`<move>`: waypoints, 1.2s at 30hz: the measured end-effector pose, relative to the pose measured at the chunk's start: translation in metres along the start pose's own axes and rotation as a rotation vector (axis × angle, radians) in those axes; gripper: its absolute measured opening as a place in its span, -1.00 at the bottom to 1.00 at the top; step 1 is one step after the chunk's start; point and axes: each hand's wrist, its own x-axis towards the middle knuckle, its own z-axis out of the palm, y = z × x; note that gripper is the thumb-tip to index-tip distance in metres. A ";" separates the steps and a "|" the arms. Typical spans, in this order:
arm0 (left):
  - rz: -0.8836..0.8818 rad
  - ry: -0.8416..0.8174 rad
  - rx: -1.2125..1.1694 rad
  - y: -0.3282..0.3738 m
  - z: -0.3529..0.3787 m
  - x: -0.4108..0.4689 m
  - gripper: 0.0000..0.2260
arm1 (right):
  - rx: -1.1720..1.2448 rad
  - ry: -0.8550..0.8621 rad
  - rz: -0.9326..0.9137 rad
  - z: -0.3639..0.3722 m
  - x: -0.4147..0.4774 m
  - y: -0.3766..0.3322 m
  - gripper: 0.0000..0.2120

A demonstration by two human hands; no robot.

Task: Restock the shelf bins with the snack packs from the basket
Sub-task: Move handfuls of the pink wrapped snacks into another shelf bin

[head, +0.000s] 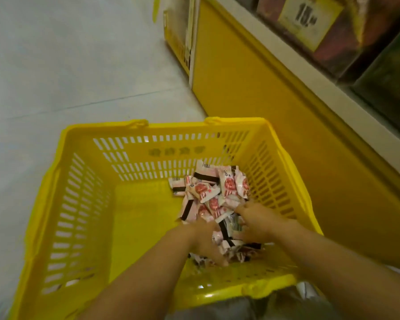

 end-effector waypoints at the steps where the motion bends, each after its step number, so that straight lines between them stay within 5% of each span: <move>1: -0.021 -0.028 0.067 0.003 0.003 0.004 -0.12 | -0.020 0.013 0.004 0.003 0.003 0.000 -0.24; 4: -0.039 0.030 0.114 0.008 0.016 0.016 -0.15 | -0.043 0.021 0.028 0.010 0.007 0.001 -0.30; 9: -0.030 0.144 -0.002 0.010 0.027 0.023 -0.44 | -0.127 -0.019 0.028 0.014 0.008 -0.001 -0.70; 15: 0.069 0.196 -0.297 -0.001 0.021 0.027 -0.77 | 0.188 -0.034 -0.005 0.008 0.002 0.004 -0.89; 23: 0.039 0.064 -0.777 -0.006 0.016 0.027 -0.90 | 0.335 0.068 0.114 -0.024 -0.006 0.014 -0.69; 30: -0.061 0.041 -0.919 -0.013 -0.001 0.010 -0.85 | 0.502 0.406 0.078 -0.053 -0.015 0.015 -0.72; 36: -0.114 0.295 -1.161 -0.028 -0.033 -0.010 -0.89 | 0.844 0.671 0.013 -0.071 -0.021 0.007 -0.71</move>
